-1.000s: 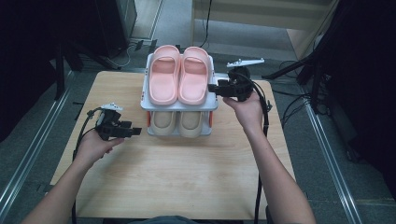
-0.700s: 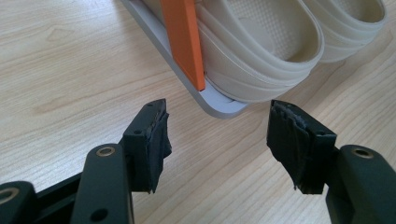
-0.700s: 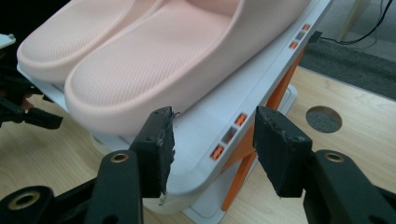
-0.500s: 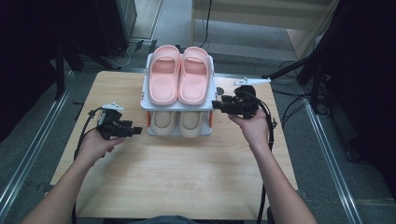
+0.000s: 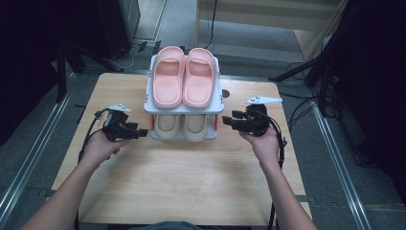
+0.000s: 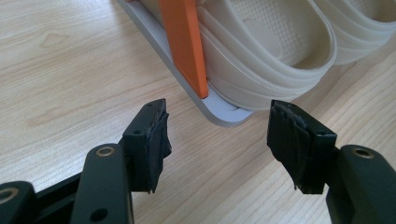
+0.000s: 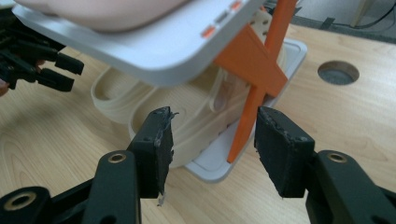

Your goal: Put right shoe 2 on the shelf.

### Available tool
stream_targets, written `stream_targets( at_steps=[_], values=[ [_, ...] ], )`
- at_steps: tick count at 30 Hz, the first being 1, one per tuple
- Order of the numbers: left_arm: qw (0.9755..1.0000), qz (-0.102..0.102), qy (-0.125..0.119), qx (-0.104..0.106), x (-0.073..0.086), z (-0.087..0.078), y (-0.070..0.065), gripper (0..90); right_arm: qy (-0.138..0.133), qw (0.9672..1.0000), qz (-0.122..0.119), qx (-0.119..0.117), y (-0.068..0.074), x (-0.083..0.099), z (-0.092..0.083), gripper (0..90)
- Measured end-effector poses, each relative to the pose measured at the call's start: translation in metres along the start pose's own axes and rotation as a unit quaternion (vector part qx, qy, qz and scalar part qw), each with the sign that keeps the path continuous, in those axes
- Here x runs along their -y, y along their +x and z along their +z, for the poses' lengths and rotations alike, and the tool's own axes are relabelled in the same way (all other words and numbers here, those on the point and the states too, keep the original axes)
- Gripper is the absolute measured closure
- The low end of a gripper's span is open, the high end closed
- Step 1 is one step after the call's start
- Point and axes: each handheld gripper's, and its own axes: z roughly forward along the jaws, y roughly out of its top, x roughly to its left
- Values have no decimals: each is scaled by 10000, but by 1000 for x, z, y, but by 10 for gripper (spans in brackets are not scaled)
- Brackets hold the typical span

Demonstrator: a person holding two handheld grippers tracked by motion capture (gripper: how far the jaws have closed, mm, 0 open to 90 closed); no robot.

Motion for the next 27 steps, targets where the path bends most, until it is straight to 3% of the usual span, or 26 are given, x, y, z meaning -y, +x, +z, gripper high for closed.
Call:
stream_targets(
  at_steps=[8,11,13,18,19,22,27],
  values=[
    [9999,98,-62,38,-4,5,-1,387,12,10000,48,-42,-3,22,1,487],
    [9999,154,43,42,-7,6,-1,390,127,9996,120,-216,-5,32,6,505],
    [9999,165,-16,36,-8,7,-2,397,200,9994,187,-207,-8,40,8,510],
    [9997,240,-13,35,-11,10,-4,411,275,9995,58,-161,-9,51,13,504],
    [9996,273,13,32,-12,11,-4,411,231,9993,169,-225,-9,56,16,494],
    [9996,288,34,48,-12,14,-6,411,200,9990,257,-303,-9,59,20,488],
    [9991,401,91,76,-13,19,-12,409,287,9991,107,-276,-3,61,31,480]
  ],
)
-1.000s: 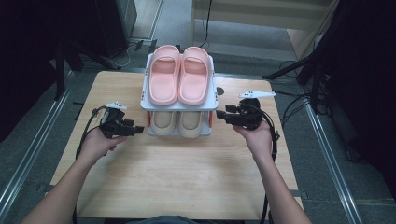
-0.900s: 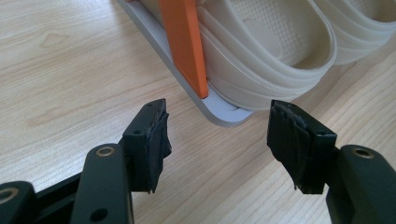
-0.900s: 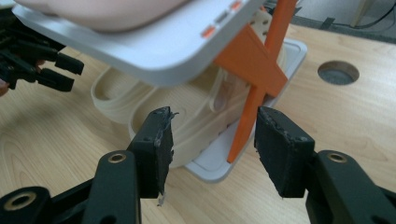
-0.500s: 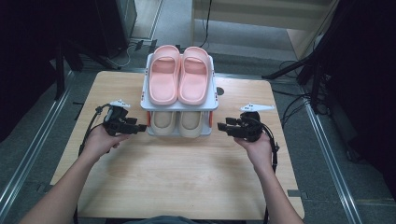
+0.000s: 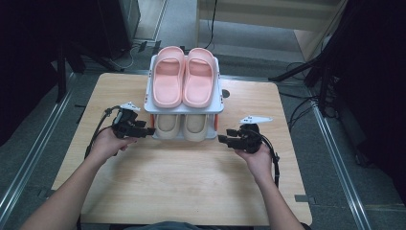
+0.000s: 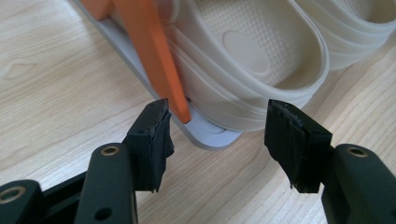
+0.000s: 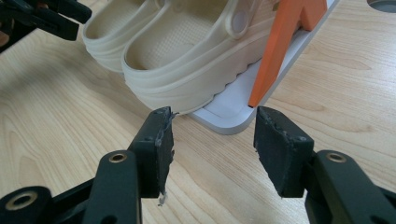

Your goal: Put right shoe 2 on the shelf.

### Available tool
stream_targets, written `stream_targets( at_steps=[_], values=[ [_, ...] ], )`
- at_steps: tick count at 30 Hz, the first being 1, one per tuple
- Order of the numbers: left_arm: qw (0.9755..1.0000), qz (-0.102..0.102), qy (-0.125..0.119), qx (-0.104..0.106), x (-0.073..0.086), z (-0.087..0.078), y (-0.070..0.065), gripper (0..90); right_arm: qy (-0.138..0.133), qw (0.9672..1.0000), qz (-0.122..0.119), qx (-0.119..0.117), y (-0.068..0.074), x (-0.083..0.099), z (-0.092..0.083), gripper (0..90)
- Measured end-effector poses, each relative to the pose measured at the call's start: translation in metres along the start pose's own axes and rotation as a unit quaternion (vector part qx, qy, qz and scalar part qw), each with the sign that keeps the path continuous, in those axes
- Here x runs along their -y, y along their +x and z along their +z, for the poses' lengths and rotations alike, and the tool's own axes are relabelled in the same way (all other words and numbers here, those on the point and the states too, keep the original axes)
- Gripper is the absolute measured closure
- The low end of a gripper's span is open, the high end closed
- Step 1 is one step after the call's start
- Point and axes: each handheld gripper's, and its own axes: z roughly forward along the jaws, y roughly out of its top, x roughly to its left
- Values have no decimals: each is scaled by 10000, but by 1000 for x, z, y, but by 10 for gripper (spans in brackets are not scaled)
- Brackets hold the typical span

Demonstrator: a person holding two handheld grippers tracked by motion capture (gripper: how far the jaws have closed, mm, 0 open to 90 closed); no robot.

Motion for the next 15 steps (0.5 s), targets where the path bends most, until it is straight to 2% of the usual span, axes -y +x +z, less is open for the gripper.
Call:
stream_targets(
  at_steps=[4,15],
  values=[
    [10000,47,41,-7,0,3,-3,402,75,9999,-124,62,2,0,3,477],
    [10000,28,86,-16,2,3,-3,391,154,9997,-177,114,3,-2,4,471]
  ],
)
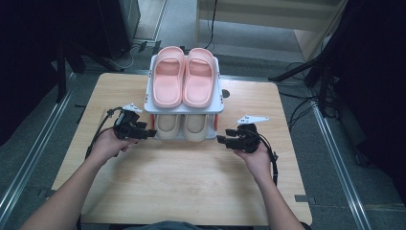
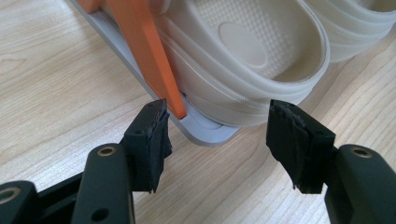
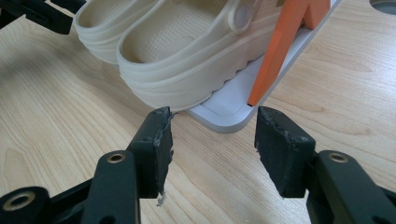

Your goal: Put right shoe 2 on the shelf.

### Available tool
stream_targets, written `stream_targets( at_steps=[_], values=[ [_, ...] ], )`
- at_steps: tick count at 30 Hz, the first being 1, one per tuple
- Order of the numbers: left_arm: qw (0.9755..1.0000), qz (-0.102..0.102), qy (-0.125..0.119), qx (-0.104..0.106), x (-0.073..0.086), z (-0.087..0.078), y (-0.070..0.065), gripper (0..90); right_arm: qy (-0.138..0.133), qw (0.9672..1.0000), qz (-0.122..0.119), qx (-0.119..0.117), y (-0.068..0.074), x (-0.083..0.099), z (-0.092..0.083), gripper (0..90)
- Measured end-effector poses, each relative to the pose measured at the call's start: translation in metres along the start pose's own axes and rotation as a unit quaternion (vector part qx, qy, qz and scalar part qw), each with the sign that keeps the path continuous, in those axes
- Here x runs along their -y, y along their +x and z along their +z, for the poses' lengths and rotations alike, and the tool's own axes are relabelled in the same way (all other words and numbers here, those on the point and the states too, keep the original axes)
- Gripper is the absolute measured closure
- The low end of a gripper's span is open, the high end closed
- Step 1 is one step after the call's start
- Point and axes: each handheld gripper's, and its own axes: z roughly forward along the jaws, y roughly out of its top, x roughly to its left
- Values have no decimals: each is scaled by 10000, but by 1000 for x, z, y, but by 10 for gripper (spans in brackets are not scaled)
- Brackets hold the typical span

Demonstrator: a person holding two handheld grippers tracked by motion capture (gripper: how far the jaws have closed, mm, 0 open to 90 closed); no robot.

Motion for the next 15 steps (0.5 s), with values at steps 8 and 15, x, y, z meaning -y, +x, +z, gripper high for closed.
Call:
stream_targets(
  at_steps=[8,15],
  values=[
    [10000,62,4,9,0,1,-2,384,102,9999,-53,21,0,1,2,463],
    [10000,91,-6,18,1,2,-3,367,308,9994,-174,-2,3,3,9,375]
  ],
)
